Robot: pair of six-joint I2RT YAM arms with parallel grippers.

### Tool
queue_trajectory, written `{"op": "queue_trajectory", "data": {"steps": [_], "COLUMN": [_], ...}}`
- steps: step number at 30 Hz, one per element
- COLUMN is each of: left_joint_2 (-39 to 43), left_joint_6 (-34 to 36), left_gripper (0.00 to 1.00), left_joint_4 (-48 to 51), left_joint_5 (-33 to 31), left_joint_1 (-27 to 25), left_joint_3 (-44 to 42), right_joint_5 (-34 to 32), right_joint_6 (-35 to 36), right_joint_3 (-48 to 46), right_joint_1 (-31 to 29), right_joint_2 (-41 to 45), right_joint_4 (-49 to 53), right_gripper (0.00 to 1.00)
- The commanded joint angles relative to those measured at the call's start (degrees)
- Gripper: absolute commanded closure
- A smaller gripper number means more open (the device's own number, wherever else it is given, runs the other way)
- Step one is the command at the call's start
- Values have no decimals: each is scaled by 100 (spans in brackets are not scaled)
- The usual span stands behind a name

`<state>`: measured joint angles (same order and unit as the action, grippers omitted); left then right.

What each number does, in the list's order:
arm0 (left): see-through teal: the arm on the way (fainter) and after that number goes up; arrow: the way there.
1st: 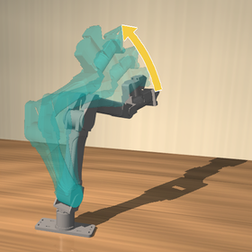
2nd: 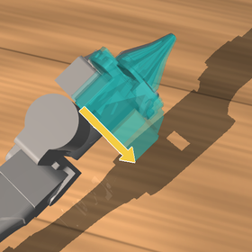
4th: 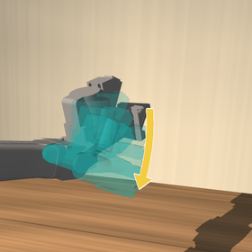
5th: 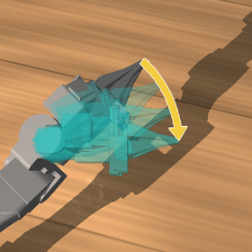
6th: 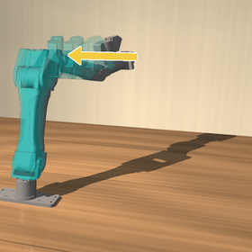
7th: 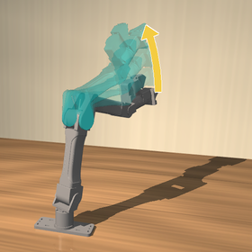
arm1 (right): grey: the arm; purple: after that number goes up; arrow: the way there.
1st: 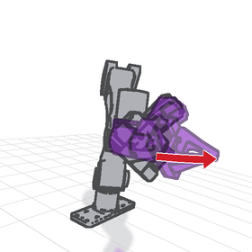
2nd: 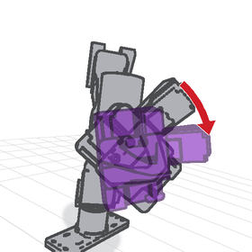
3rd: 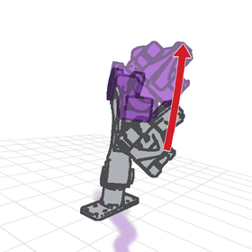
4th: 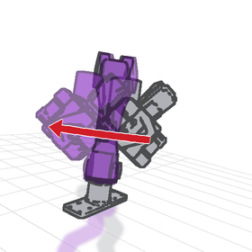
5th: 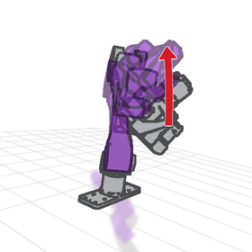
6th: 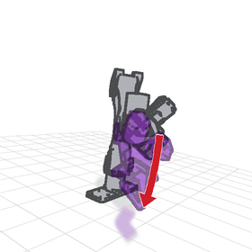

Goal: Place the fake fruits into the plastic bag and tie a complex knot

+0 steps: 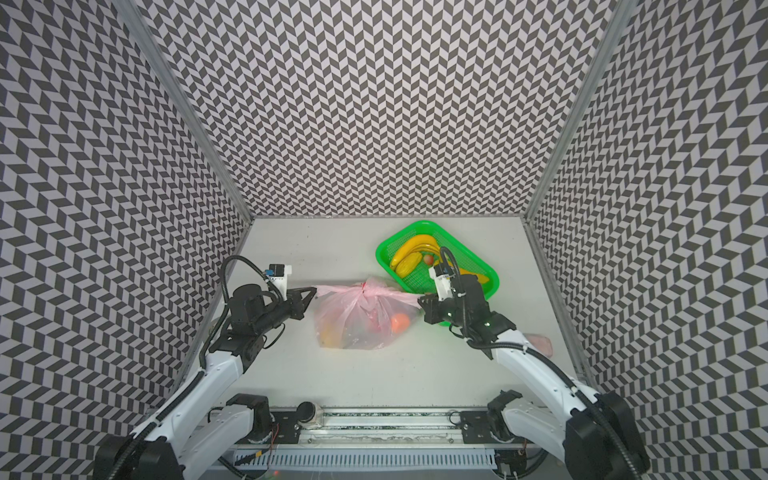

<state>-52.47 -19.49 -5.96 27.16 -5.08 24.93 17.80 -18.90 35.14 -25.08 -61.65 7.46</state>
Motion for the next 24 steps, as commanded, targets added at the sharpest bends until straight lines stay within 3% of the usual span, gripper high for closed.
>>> {"op": "queue_trajectory", "data": {"steps": [1, 6, 12, 17, 19, 24], "left_joint_2": [140, 210, 171, 311, 265, -222], "left_joint_6": [-238, -284, -479, -1327, -1814, -3040], "left_gripper": [100, 100, 98, 58, 49, 44], "left_joint_4": [-235, -309, -492, -49, 163, 18], "left_joint_5": [-454, -361, 448, 782, 842, 1514], "left_joint_1": [308, 420, 420, 421, 423, 422], "left_joint_3": [-85, -169, -13, 218, 291, 282], "right_joint_5": [-506, -217, 672, 758, 834, 830], "right_joint_6": [13, 63, 107, 141, 193, 738], "right_joint_3": [-122, -149, -159, -95, -82, 74], "right_joint_1": [179, 214, 214, 214, 223, 267], "right_joint_2": [-64, -32, -65, -77, -28, 180], "right_joint_4": [104, -12, -430, -378, -392, -70], "right_gripper": [100, 100, 100, 99, 87, 53]}}
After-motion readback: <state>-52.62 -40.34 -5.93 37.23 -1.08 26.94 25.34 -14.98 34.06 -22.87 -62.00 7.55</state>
